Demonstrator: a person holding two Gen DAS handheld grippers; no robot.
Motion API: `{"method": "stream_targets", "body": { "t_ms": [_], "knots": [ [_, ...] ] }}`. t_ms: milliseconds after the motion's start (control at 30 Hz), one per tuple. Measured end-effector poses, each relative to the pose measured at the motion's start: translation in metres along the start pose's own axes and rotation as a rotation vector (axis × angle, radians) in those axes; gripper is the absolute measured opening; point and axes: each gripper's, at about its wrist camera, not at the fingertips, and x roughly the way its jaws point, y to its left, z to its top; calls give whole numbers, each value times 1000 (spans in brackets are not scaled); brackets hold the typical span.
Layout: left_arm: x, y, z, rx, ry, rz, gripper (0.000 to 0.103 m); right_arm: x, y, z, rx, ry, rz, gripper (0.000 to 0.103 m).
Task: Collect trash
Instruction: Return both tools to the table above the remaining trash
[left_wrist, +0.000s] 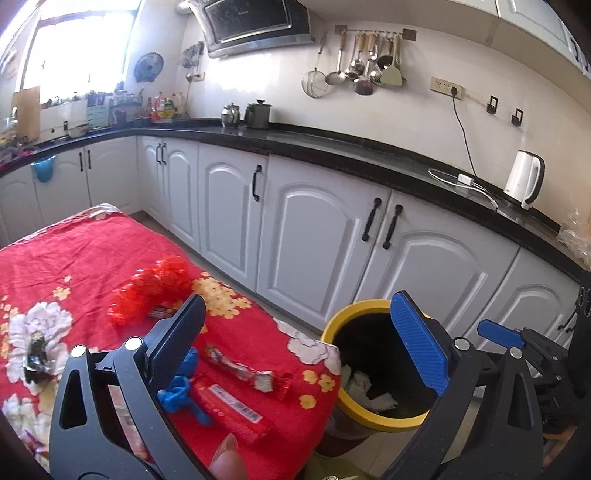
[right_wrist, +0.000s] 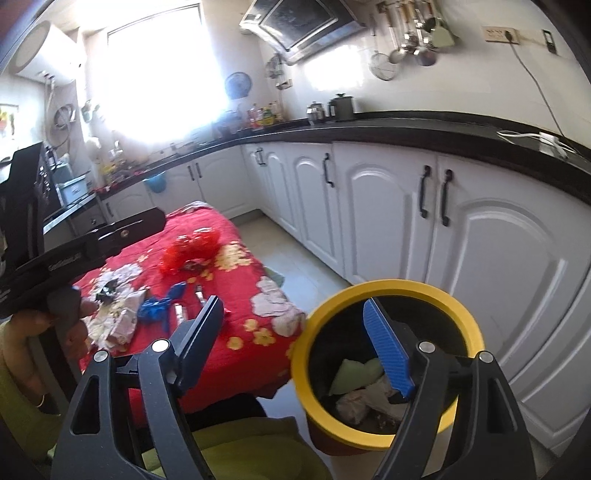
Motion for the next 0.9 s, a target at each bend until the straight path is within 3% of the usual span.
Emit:
{"method": "stream_targets", "body": {
  "t_ms": [567, 900],
  "knots": [
    [-23, 72, 5, -104, -52, 123, 92, 30, 65, 11, -128, 48, 97, 76],
    [-21, 111, 5, -152, -38, 181, 92, 72, 93, 13, -205, 116, 141, 76]
  ]
}}
